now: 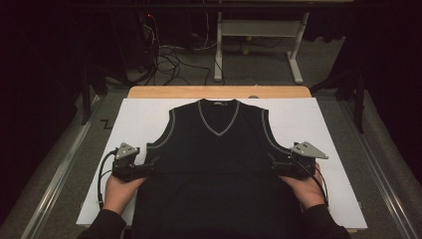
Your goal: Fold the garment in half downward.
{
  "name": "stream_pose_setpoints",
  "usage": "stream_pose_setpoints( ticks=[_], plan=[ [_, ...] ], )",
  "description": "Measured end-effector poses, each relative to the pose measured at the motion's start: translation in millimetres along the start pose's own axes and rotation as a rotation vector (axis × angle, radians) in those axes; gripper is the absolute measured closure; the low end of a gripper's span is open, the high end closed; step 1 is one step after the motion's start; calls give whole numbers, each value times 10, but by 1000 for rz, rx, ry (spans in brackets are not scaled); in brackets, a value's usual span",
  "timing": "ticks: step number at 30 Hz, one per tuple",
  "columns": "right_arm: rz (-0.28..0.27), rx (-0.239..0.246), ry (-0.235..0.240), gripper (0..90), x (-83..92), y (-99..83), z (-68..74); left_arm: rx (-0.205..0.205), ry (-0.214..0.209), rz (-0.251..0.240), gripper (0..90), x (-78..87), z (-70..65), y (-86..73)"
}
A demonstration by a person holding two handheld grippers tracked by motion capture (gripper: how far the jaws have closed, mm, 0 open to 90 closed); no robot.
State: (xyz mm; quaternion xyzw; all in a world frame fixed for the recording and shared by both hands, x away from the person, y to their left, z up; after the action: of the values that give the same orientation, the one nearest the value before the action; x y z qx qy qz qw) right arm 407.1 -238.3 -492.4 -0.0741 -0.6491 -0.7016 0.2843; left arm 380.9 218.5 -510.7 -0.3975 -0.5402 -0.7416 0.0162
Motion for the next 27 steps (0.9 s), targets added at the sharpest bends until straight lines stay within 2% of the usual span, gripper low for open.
stream_pose_setpoints(
  ticks=[1, 4, 6, 9, 12, 14, 15, 19, 23, 24, 25, 27],
  plan=[
    [0, 0, 0, 4, 0, 0, 0, 12, -16, 20, 152, -1, 1, -29],
    [78, -25, -13, 12, 18, -92, -57, 39, -33, 41, 309, 9, -1, -97],
    [124, -38, -3, 23, 40, -167, -78, 60, -49, 87, 335, -22, -4, -144],
    [155, -59, -8, 64, 84, -223, -132, 59, -55, 134, 358, -71, -17, -195],
    [174, -94, -21, 136, 106, -248, -207, 41, -39, 139, 427, -83, -33, -213],
    [200, -107, -28, 188, 105, -280, -232, 23, -37, 140, 428, -86, -62, -216],
    [216, -109, -28, 214, 100, -298, -236, -1, -31, 145, 427, -89, -82, -217],
    [235, -113, -28, 276, 77, -316, -236, -26, -60, 156, 427, -96, -149, -193],
    [237, -120, -35, 325, 28, -263, -282, 8, -62, 158, 427, -122, -130, -161],
    [229, -137, -32, 334, 10, -232, -311, 12, -33, 158, 425, -138, -101, -151],
    [228, -172, -23, 348, -24, -198, -351, 14, 7, 164, 370, -161, -60, -149],
    [232, -172, -26, 348, -41, -195, -358, 51, 13, 151, 352, -194, -9, -144]
  ],
)
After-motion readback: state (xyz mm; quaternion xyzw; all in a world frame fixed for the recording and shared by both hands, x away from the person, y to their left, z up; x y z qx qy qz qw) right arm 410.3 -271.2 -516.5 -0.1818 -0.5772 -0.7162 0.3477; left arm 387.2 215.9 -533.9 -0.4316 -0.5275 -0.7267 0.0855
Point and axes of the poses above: each handheld gripper's, and its own axes: x roughly backward along the jaws, y roughly out of its top, z roughly to its left, the point moved 7 cm from there along -x, roughly forward along the jaws, and after that the axes turned 15 degrees about -x, right-handed, at the moved point
